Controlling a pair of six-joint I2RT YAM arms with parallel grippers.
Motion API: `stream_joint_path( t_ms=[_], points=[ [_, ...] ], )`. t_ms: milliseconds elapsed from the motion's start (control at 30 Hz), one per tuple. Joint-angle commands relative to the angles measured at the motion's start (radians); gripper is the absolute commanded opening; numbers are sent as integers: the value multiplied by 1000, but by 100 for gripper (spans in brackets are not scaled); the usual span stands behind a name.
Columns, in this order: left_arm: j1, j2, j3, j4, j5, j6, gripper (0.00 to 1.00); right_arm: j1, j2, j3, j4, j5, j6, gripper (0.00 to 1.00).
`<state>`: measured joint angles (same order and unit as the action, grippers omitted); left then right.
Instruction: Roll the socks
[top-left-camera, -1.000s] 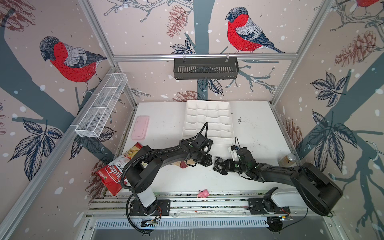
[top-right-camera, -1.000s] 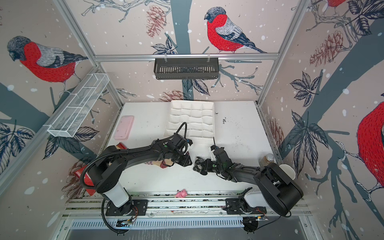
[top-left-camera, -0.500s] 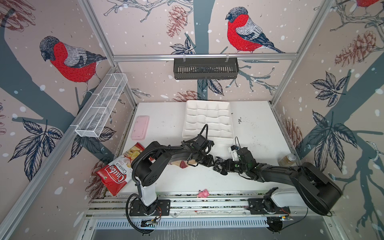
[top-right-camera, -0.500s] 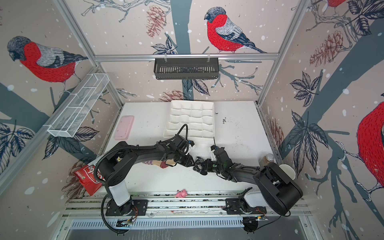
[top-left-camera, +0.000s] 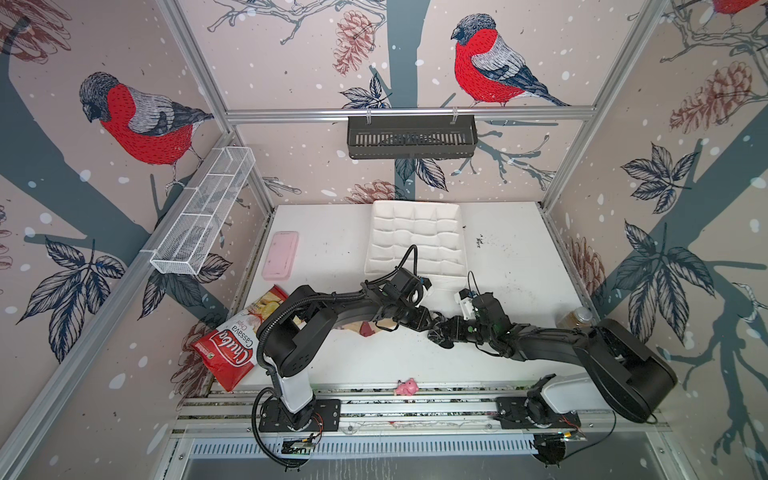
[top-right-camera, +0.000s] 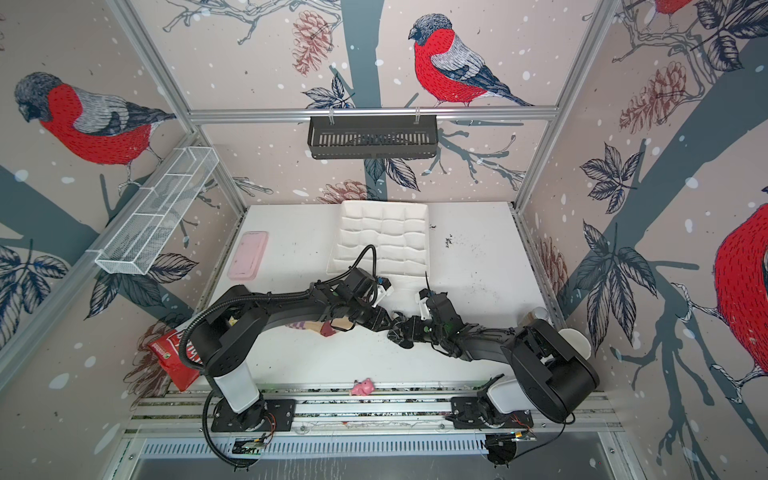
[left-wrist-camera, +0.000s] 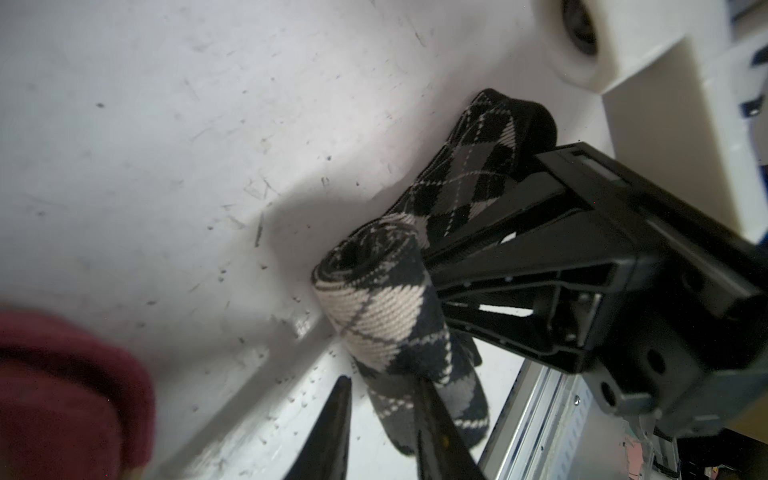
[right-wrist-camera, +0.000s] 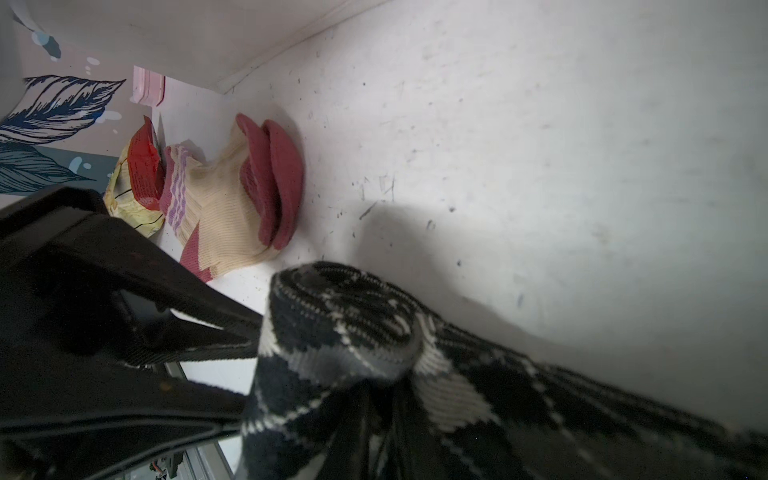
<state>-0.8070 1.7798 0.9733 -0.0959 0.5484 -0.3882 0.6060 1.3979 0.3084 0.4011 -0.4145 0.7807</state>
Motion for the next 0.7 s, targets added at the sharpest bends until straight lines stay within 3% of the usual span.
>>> stream_joint_path(
  t_ms=[0,367,500,567,667],
  points=[
    [-11,14,19,26,38,3,28,1,4,3,-96,13,-21,15],
    [-53,93,101,43,64,-6,27,-4,31,17,-119,-11,-43,26],
    [-65,116,138,-2,38,6,27,-5,52,32,-145,-31,-63,40],
    [-72,131,156,-30,27,12,26,-5,57,41,-157,-41,-73,40],
    [-86,135,176,-59,10,18,25,-4,63,44,-148,-79,-80,32]
  ],
)
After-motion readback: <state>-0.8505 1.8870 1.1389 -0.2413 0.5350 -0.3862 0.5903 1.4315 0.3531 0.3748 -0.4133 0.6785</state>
